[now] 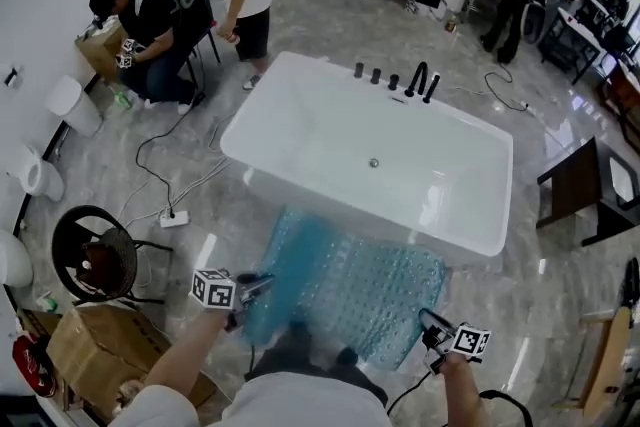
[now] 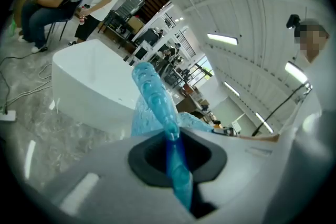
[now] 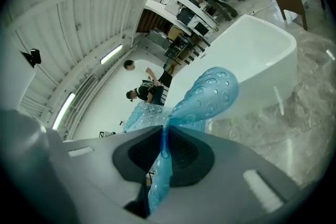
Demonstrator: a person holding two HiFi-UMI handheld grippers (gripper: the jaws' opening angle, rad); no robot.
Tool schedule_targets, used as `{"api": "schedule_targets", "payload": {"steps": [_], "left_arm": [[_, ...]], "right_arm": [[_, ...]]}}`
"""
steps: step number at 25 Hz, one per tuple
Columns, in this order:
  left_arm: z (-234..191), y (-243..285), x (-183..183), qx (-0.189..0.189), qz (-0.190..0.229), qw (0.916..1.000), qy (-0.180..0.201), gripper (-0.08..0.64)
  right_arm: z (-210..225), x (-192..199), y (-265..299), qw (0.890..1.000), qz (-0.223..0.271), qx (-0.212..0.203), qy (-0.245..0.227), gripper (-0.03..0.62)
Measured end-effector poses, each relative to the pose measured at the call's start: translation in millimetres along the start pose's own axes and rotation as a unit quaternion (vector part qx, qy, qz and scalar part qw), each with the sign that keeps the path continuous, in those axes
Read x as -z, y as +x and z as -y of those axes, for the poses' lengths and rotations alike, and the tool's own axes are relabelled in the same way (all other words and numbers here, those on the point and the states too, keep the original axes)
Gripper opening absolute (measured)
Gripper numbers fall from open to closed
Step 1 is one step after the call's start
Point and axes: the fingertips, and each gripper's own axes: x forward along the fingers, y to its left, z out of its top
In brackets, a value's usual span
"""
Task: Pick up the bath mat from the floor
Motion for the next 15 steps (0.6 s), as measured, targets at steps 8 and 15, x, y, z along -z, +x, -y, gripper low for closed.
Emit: {"api": "schedule_targets", "payload": {"steps": [8,15], "left_arm": [[92,-11,53,-0.005,0.062,0.9981,0.0,0.02],[151,-21,96,-0.003,0.1,0.995,-0.005,0.02]], "right_arm": [[-45,16,-61,0.996,-0.016,-0.075,-0.049,0.037],[-61,27,-121,0.99,-0.002,-0.132,-0.056,0.038]]}}
